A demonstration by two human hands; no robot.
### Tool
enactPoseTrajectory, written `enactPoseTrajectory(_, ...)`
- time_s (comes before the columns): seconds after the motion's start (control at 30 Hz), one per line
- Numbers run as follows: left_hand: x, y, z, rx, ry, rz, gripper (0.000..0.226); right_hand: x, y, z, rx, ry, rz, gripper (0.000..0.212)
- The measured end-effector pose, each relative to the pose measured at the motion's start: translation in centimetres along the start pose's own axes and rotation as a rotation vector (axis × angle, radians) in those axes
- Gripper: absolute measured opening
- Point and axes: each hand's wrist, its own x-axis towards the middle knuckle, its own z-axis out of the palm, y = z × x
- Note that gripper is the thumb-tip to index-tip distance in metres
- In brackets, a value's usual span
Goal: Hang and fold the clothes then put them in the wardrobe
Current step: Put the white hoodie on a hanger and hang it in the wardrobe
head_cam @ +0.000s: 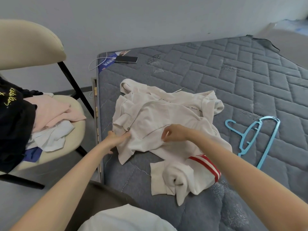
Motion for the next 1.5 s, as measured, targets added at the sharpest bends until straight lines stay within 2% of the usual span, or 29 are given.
enactPoseTrajectory(0.03, 0.1, -0.2, 0.3, 0.015, -0.007, -0.003, 0.11, 0.3, 0.3, -0.1, -0.056, 0.063, -0.01, 0.027)
enactPoseTrajectory(0.1, 0.2, -0.6, 1.0, 0.006, -0.011, -0.014, 0.11, 0.6, 0.8, 0.1, -0.22, 0.024, 0.047, 0.049)
enactPoseTrajectory(0.2, 0.5, -1.0, 1.8, -0.124, -0.047, -0.03, 0.09, 0.2, 2.1, 1.6, -0.532, -0.106, 0.205, 0.092)
enactPoseTrajectory(0.27, 0.4, -1.2, 2.2, -0.177, -0.089, -0.042, 0.081, -0.4, 3.1, 3.6, -0.69, -0.072, 0.207, 0.1)
enactPoseTrajectory(0.33, 0.0, -1.3, 2.7, -0.231, -0.102, -0.055, 0.074, -0.9, 4.1, 5.4, -0.759, 0.005, 0.164, 0.097)
enactPoseTrajectory(0.4, -0.2, -1.4, 2.9, -0.223, -0.045, -0.003, 0.06, -1.0, 4.9, 6.0, -0.726, 0.057, 0.127, 0.087)
enactPoseTrajectory(0.53, -1.3, -1.1, 1.0, -0.108, 0.033, 0.079, 0.041, -1.4, 4.9, 5.1, -0.624, 0.131, 0.032, 0.038)
enactPoseTrajectory(0.63, -2.2, -0.3, -1.4, 0.01, 0.059, 0.18, 0.042, -1.6, 4.6, 5.0, -0.642, 0.123, -0.019, 0.02)
enactPoseTrajectory(0.7, -2.9, 0.4, -2.6, 0.104, 0.092, 0.251, 0.039, -2.0, 4.1, 4.3, -0.641, 0.037, -0.001, 0.016)
enactPoseTrajectory(0.77, -3.2, 1.0, -3.7, 0.213, 0.147, 0.297, 0.029, -2.3, 3.5, 2.8, -0.608, -0.097, 0.104, 0.023)
enactPoseTrajectory(0.83, -3.2, 1.2, -4.7, 0.315, 0.188, 0.314, 0.027, -2.8, 2.4, 0.7, -0.631, -0.363, 0.284, 0.025)
enactPoseTrajectory(0.9, -3.4, 0.9, -5.1, 0.462, 0.156, 0.273, 0.035, -2.9, 1.1, -0.4, -0.694, -0.63, 0.481, 0.019)
enactPoseTrajectory(0.93, -3.5, 0.5, -5.1, 0.588, 0.126, 0.231, 0.043, -2.8, 0.5, -0.5, -0.761, -0.686, 0.517, 0.011)
enactPoseTrajectory(1.0, -4.0, -0.8, -5.0, 0.848, 0.061, 0.143, 0.049, -2.6, 0.2, 0.4, -0.843, -0.717, 0.502, 0.012)
enactPoseTrajectory(1.03, -4.1, -1.5, -4.9, 0.93, 0.036, 0.11, 0.047, -2.3, 0.5, 1.0, -0.778, -0.73, 0.51, 0.01)
enactPoseTrajectory(1.07, -4.0, -2.2, -4.8, 0.969, 0.022, 0.08, 0.046, -2.0, 1.1, 1.7, -0.656, -0.758, 0.498, 0.018)
enactPoseTrajectory(1.13, -3.9, -3.3, -4.8, 0.967, 0.055, 0.057, 0.052, -1.4, 1.9, 1.9, -0.469, -0.662, 0.406, 0.043)
enactPoseTrajectory(1.2, -3.7, -3.2, -4.7, 0.946, 0.137, 0.103, 0.06, -0.9, 2.5, 1.2, -0.398, -0.42, 0.278, 0.047)
enactPoseTrajectory(1.27, -3.3, -1.9, -4.2, 0.892, 0.207, 0.18, 0.068, 0.0, 2.9, 0.3, -0.292, -0.292, 0.24, 0.047)
enactPoseTrajectory(1.33, -3.0, 0.2, -3.1, 0.781, 0.246, 0.291, 0.068, 1.1, 3.2, -0.4, -0.194, -0.157, 0.213, 0.037)
enactPoseTrajectory(1.43, -2.3, 3.3, -0.8, 0.687, 0.269, 0.477, 0.063, 2.4, 3.2, -1.4, -0.099, 0.173, 0.133, 0.014)
enactPoseTrajectory(1.5, -1.7, 5.2, 0.8, 0.683, 0.269, 0.555, 0.059, 3.4, 3.1, -2.1, -0.083, 0.377, 0.1, 0.012)
